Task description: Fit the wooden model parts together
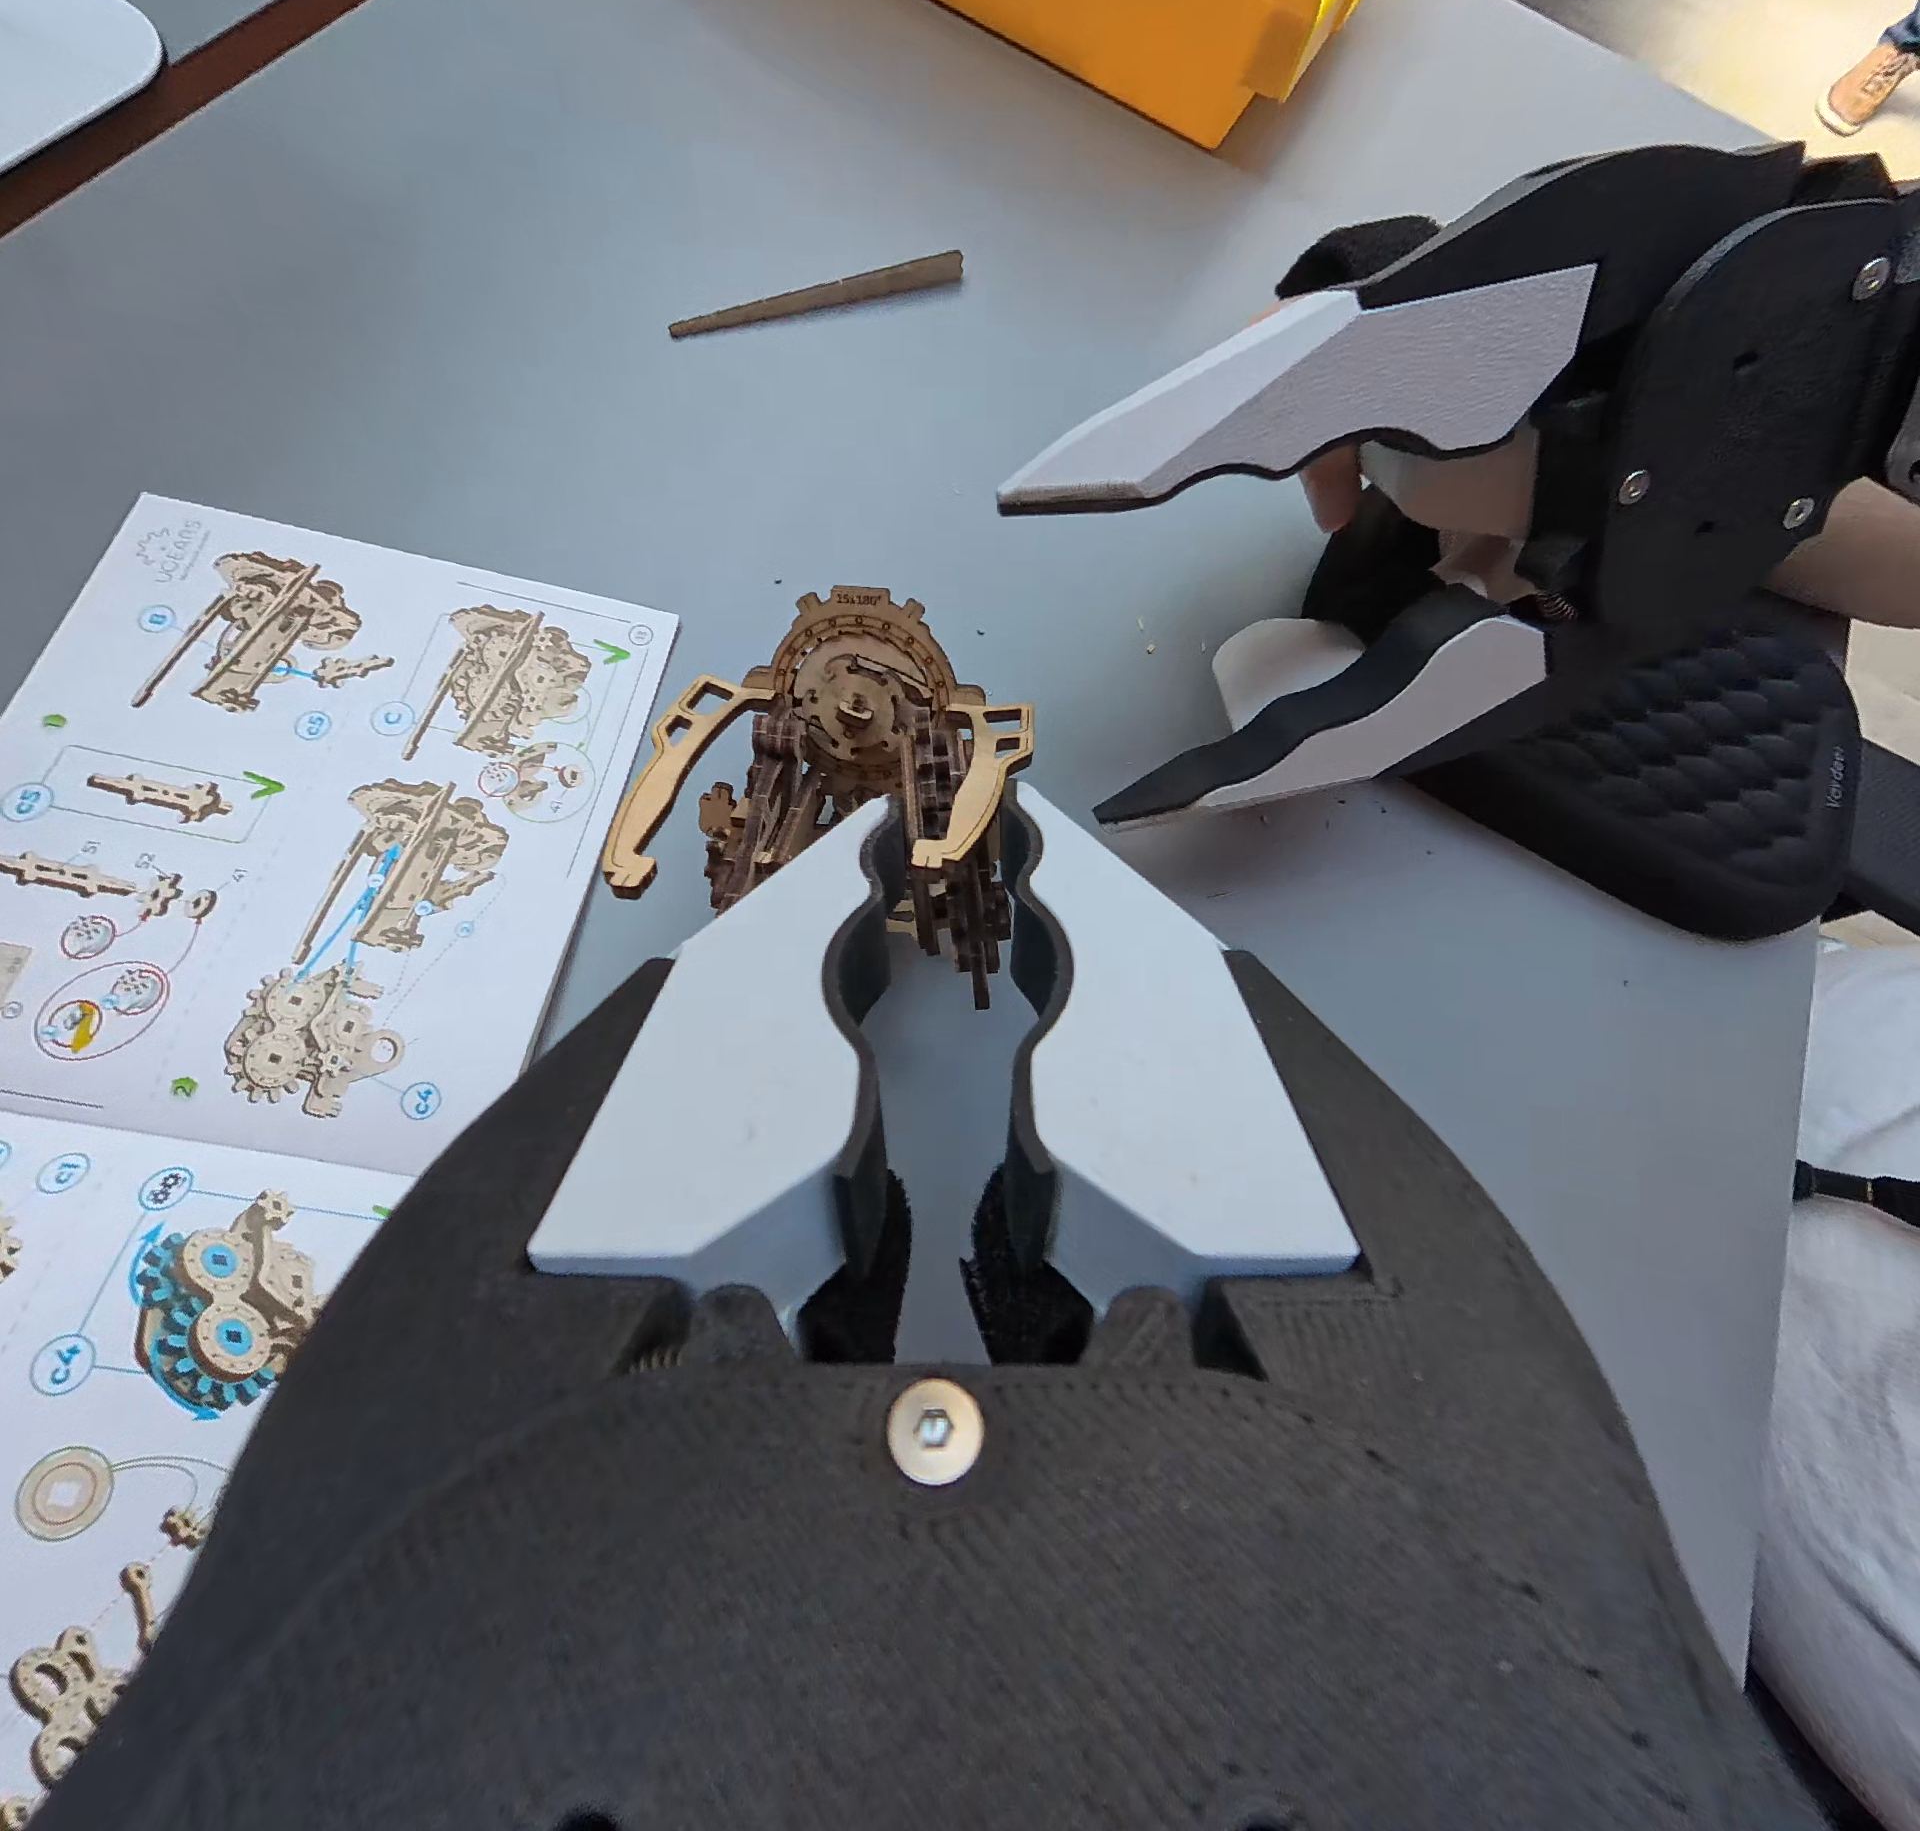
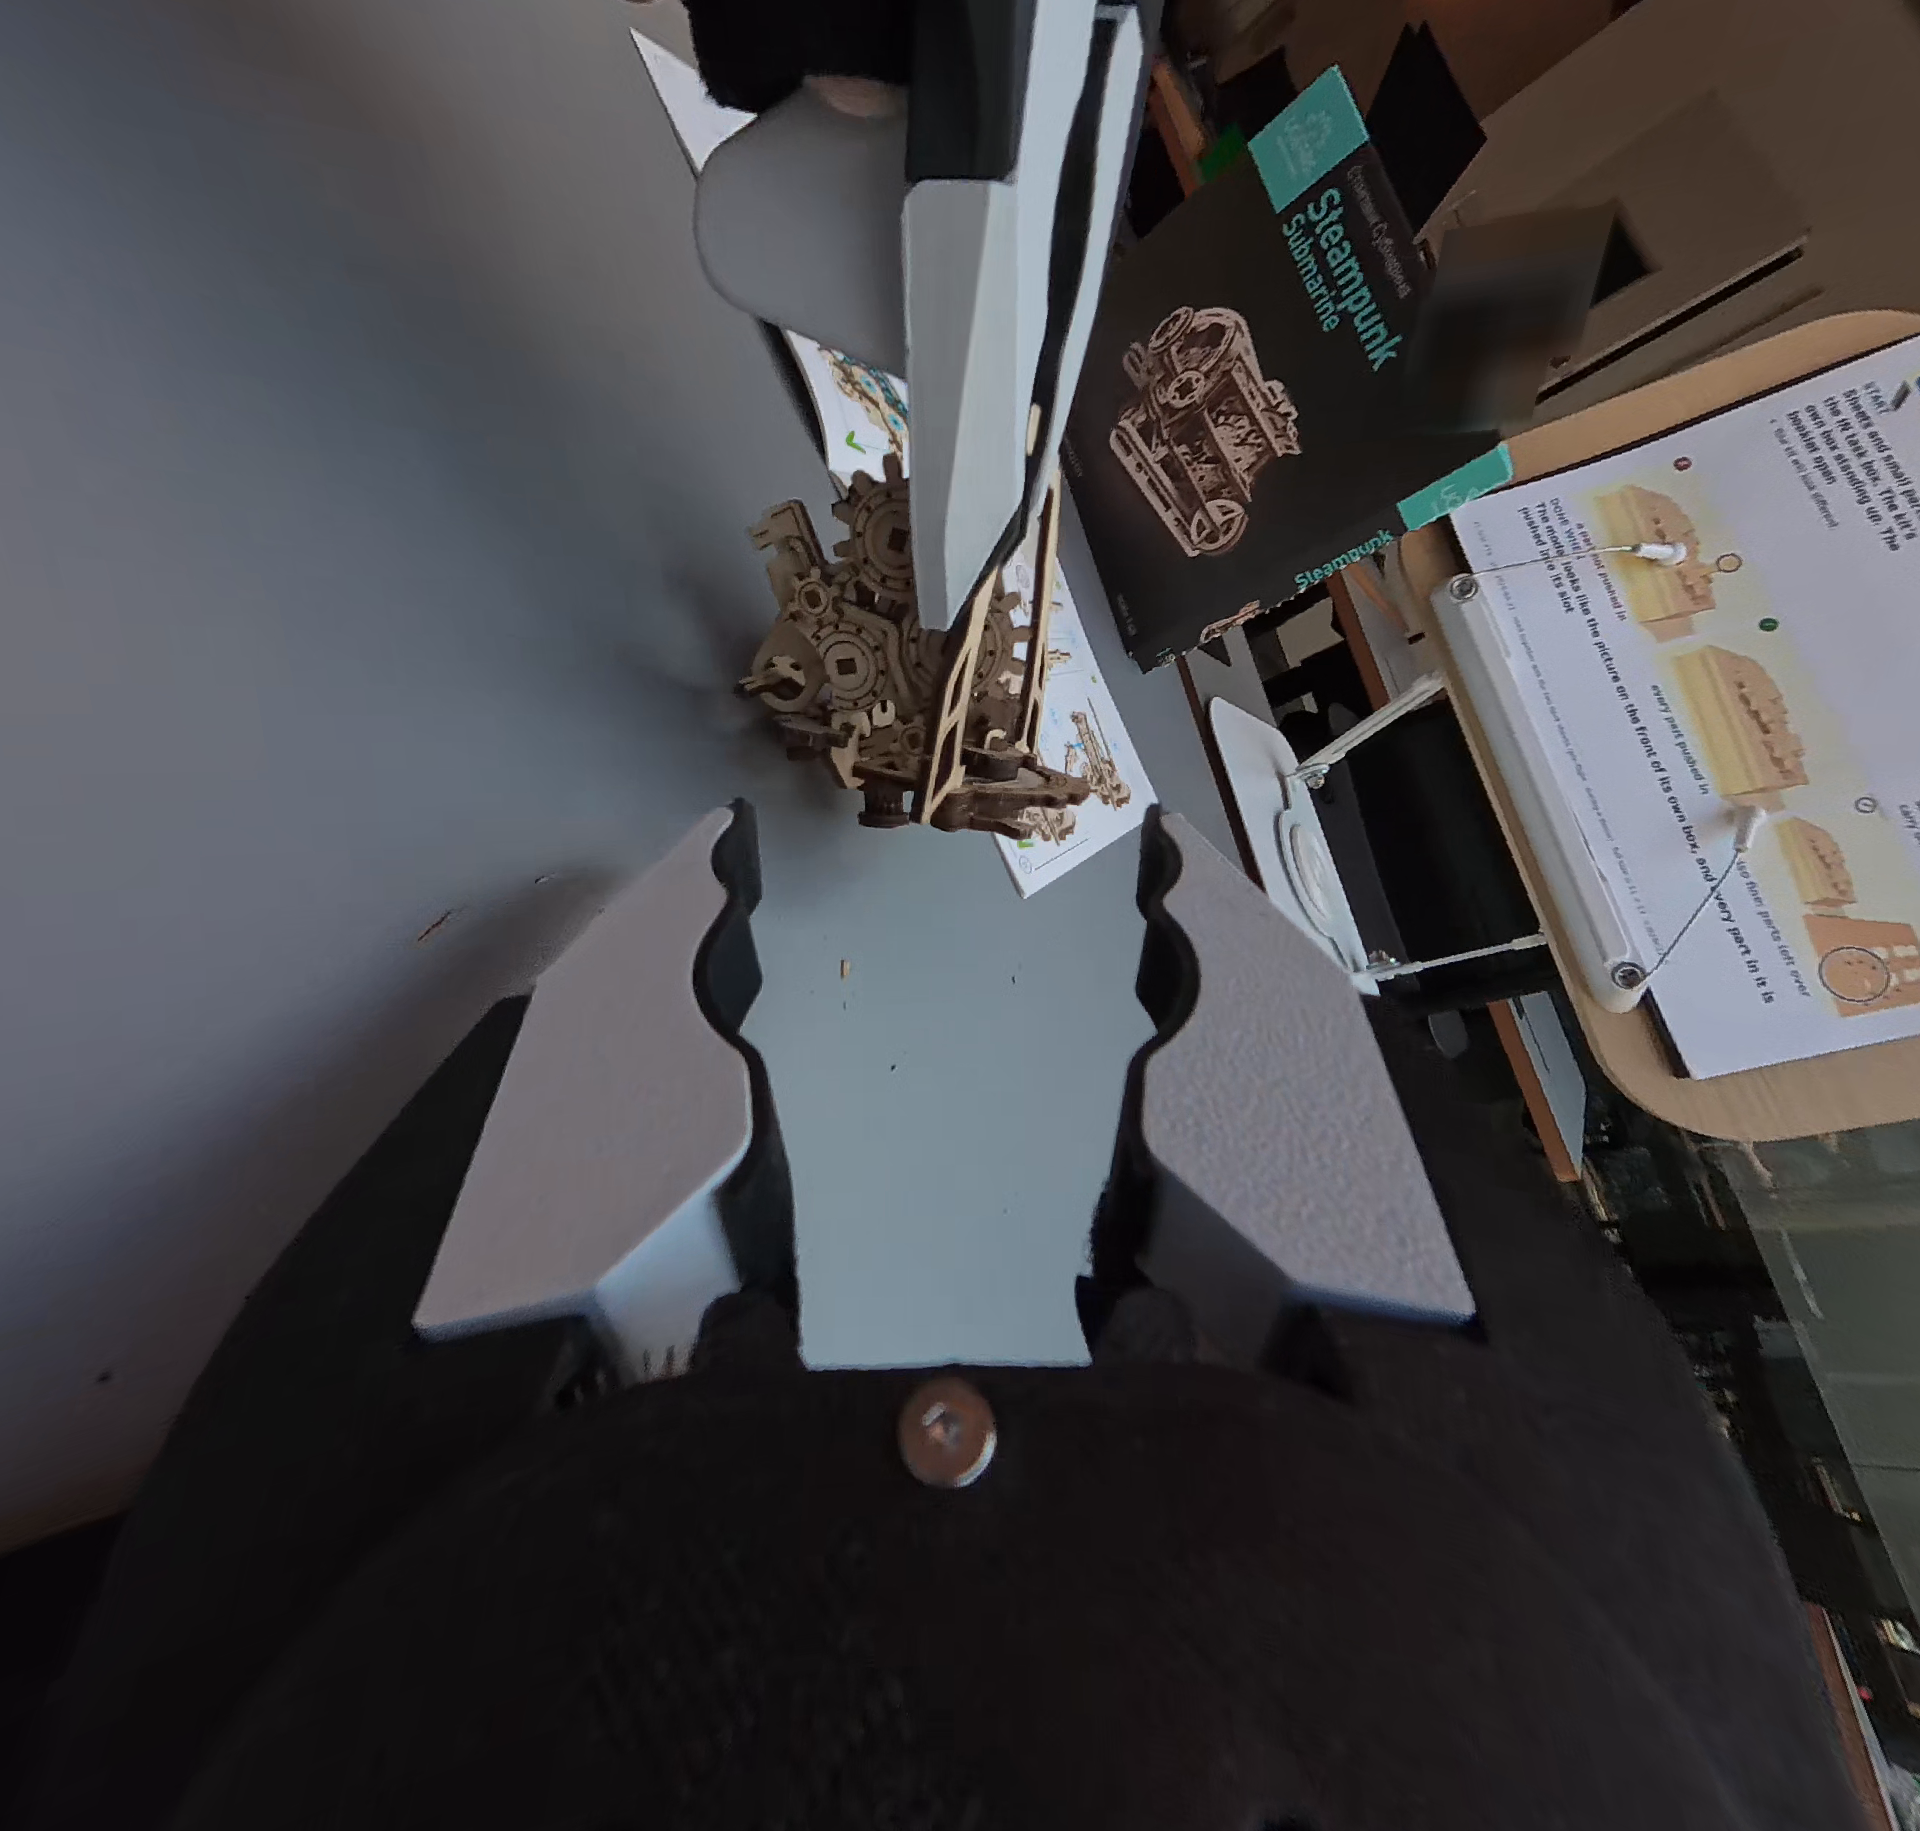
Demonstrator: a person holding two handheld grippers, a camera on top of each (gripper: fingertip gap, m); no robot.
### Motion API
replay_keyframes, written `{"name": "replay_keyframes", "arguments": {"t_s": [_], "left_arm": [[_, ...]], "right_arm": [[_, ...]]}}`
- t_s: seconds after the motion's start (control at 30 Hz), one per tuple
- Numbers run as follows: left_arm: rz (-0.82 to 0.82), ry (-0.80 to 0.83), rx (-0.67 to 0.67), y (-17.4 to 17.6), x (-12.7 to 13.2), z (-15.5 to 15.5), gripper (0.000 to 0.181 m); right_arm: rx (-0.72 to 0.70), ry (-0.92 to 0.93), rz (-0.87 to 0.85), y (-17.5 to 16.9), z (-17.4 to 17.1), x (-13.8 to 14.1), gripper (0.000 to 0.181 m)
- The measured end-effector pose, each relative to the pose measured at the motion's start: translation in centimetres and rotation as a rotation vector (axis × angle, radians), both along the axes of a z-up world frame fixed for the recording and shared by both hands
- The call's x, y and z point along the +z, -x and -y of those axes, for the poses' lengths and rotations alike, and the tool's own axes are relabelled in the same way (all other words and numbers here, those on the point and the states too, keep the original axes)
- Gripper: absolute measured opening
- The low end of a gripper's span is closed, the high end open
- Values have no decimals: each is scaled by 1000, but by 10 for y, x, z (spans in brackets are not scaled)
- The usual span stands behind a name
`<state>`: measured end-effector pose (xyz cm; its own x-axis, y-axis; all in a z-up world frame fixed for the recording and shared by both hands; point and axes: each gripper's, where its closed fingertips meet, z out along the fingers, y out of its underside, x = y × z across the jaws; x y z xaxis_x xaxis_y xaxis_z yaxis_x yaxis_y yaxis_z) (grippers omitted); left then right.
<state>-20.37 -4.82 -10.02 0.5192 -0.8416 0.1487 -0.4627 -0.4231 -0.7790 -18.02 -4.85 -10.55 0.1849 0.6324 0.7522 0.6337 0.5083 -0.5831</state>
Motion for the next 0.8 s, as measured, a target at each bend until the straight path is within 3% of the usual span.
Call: {"name": "replay_keyframes", "arguments": {"t_s": [0.33, 0.53, 0.7, 0.8], "left_arm": [[298, 144, -19, 5, 38, 0, 16], [379, 200, -82, 3, 49, 4, 16], [403, 215, -143, 0, 61, 7, 16], [436, 225, -181, -3, 75, 6, 16]], "right_arm": [[96, -6, -108, 6, -1, 22, 70], [141, -98, -68, 5, 1, 37, 80], [216, -150, -56, -2, 5, 71, 56], [283, -91, -67, -8, 6, 96, 47]]}}
